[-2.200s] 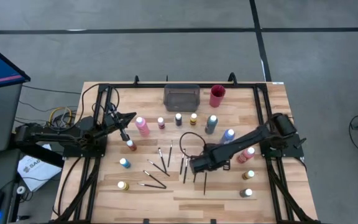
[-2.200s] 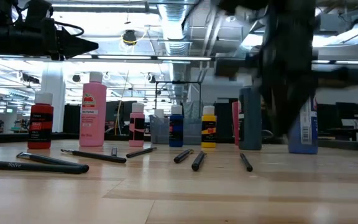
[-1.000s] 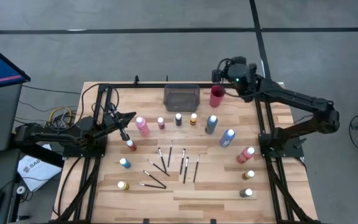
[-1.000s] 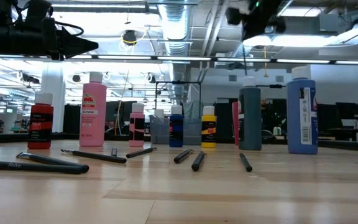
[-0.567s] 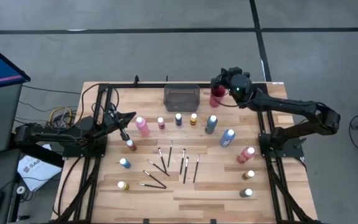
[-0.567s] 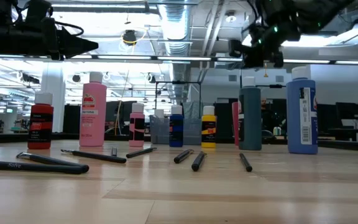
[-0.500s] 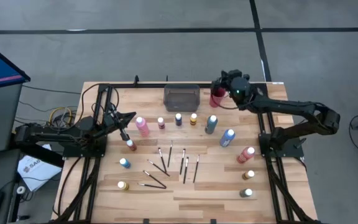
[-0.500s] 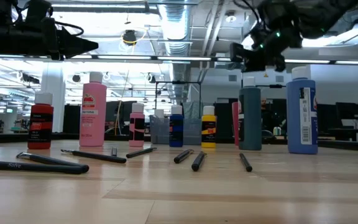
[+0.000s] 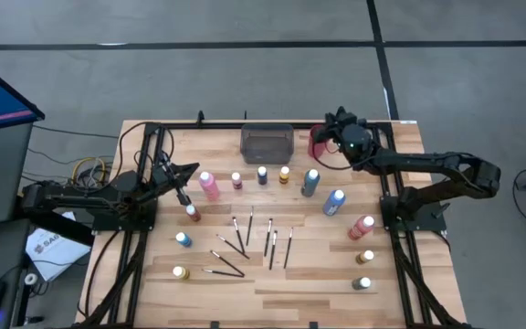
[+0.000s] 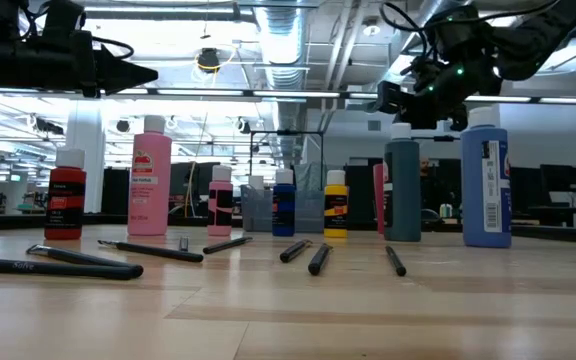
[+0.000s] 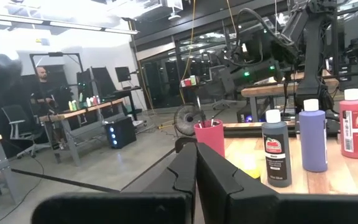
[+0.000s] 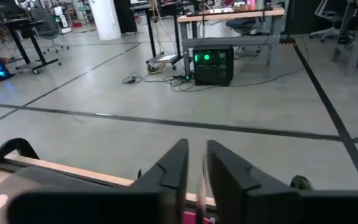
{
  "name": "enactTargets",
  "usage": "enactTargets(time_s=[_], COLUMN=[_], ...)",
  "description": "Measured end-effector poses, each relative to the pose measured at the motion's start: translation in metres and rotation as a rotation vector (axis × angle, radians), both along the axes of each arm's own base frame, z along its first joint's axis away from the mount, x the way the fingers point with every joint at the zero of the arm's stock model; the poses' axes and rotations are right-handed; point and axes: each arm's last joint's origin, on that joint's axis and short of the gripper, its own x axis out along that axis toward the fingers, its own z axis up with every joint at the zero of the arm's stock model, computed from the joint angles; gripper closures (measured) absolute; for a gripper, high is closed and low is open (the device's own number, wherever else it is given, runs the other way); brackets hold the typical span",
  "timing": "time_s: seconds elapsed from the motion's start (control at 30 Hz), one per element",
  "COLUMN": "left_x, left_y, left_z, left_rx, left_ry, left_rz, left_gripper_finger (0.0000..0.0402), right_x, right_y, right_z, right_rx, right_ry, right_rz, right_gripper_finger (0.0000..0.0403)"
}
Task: Pick & Place Paint Supplies
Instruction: Put the black paintbrush into the red cup
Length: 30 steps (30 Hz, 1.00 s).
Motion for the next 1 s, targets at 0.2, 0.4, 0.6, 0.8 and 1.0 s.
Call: enactTargets(time_s=[0.2, 0.4, 0.6, 0.8, 1.0], left_x=[0.0, 0.0, 0.0, 0.0, 0.0], left_y=[0.0, 0.0, 0.0, 0.0, 0.0], left_z=[0.0, 0.0, 0.001, 0.001, 0.001], left_rx=[0.0, 0.0, 0.001, 0.001, 0.001], left_ry=[-0.001, -0.005, -0.007, -0.007, -0.01], left_rz=[-0.001, -0.001, -0.002, -0.002, -0.002], left_gripper_finger=[0.0399, 0.0399, 0.0399, 0.0399, 0.0399], right_x=[0.012, 0.033, 0.046, 0.065, 0.094], right_y=[0.008, 0.023, 0.064, 0.118, 0.169], right_z=[0.012, 0.069, 0.116, 0.109, 0.059], right_rx=[-0.002, 0.104, 0.391, 0.695, 0.967], right_ry=[0.094, 0.152, 0.172, 0.152, 0.137], right_rz=[0.058, 0.12, 0.191, 0.187, 0.056], right_gripper_finger=[0.0255, 0.0204, 0.0205, 0.0215, 0.021])
